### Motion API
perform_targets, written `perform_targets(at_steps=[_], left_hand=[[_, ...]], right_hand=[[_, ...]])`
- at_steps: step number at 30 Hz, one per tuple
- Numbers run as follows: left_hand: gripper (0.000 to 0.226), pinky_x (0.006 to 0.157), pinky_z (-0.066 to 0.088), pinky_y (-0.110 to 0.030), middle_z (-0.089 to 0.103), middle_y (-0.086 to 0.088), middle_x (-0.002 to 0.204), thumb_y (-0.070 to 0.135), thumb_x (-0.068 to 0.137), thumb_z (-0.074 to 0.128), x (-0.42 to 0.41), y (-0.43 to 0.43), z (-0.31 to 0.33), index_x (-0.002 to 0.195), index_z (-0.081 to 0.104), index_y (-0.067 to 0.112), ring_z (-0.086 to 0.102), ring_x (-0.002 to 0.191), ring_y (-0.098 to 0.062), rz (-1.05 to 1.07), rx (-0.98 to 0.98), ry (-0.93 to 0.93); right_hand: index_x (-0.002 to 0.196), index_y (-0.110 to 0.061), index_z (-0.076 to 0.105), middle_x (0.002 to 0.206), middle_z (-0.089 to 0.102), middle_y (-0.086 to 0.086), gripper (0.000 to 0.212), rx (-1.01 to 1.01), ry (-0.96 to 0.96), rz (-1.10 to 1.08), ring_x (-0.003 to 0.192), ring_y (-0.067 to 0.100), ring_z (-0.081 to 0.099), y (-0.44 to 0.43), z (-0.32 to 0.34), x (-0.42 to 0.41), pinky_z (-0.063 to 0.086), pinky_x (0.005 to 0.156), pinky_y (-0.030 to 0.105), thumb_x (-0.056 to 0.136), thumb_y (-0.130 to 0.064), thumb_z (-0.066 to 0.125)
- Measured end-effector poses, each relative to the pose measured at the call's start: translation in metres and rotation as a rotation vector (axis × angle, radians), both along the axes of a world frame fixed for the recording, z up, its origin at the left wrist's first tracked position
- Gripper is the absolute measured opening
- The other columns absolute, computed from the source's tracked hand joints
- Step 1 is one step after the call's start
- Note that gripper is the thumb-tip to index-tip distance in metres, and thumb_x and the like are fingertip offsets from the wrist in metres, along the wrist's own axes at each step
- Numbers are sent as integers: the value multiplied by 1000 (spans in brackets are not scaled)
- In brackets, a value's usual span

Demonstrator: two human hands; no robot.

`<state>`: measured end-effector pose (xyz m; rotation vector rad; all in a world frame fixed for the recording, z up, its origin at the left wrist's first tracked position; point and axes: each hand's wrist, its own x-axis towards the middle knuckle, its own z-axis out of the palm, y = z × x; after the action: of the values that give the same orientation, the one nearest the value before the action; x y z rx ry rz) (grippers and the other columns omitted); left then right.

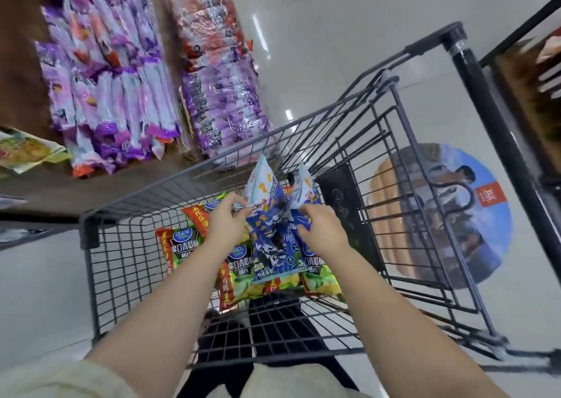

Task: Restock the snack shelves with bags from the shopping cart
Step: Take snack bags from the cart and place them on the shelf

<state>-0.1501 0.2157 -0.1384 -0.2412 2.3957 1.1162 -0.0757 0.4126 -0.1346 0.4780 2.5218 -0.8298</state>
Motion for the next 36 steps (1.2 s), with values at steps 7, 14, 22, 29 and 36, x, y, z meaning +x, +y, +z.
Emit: perform_targets(at_steps=[7, 14, 22, 29, 36], left_hand=[[10, 67, 57, -37, 65, -8, 95, 12, 97, 58, 19, -91, 52, 93, 57, 20, 63, 83, -21, 402, 420, -72], [11, 63, 61, -42, 61, -11, 96, 7, 100, 49, 32, -207, 105, 93, 52, 15, 60, 84, -26, 527, 710, -68], [9, 75, 60, -41, 68, -6, 102, 24, 94, 54, 98, -378, 148, 102, 52, 21, 69, 84, -24, 642, 870, -27], [44, 65, 57, -36, 65, -5, 114, 17, 83, 73, 180, -532, 170, 119, 51, 29, 70, 78, -20, 936, 1042, 151], [38, 73, 53, -31, 69, -1, 102, 8, 85, 73, 253, -652, 180, 113, 59, 29, 69, 79, -15, 1064, 820, 261]], right_hand=[[140, -20, 45, 139, 47, 4, 62, -257, 0, 70, 131, 22, 38, -42, 42, -24, 36, 107, 39, 87, -38, 70], [136, -28, 50, 132, 52, -7, 71, -468, -21, 113, 118, 13, 51, -121, 82, -45, 44, 92, 32, 74, -47, 79], [134, -9, 49, 135, 54, 11, 61, -877, -375, 222, 105, 22, 64, -284, 114, -46, 57, 70, 31, 81, -20, 77], [120, -5, 56, 113, 66, 16, 49, -1004, -345, 286, 96, 30, 68, -487, 128, -1, 56, 83, 49, 76, -13, 76], [118, -11, 59, 119, 66, 18, 38, -1051, -243, 369, 109, 32, 65, -684, 143, 34, 55, 89, 50, 83, -10, 72]])
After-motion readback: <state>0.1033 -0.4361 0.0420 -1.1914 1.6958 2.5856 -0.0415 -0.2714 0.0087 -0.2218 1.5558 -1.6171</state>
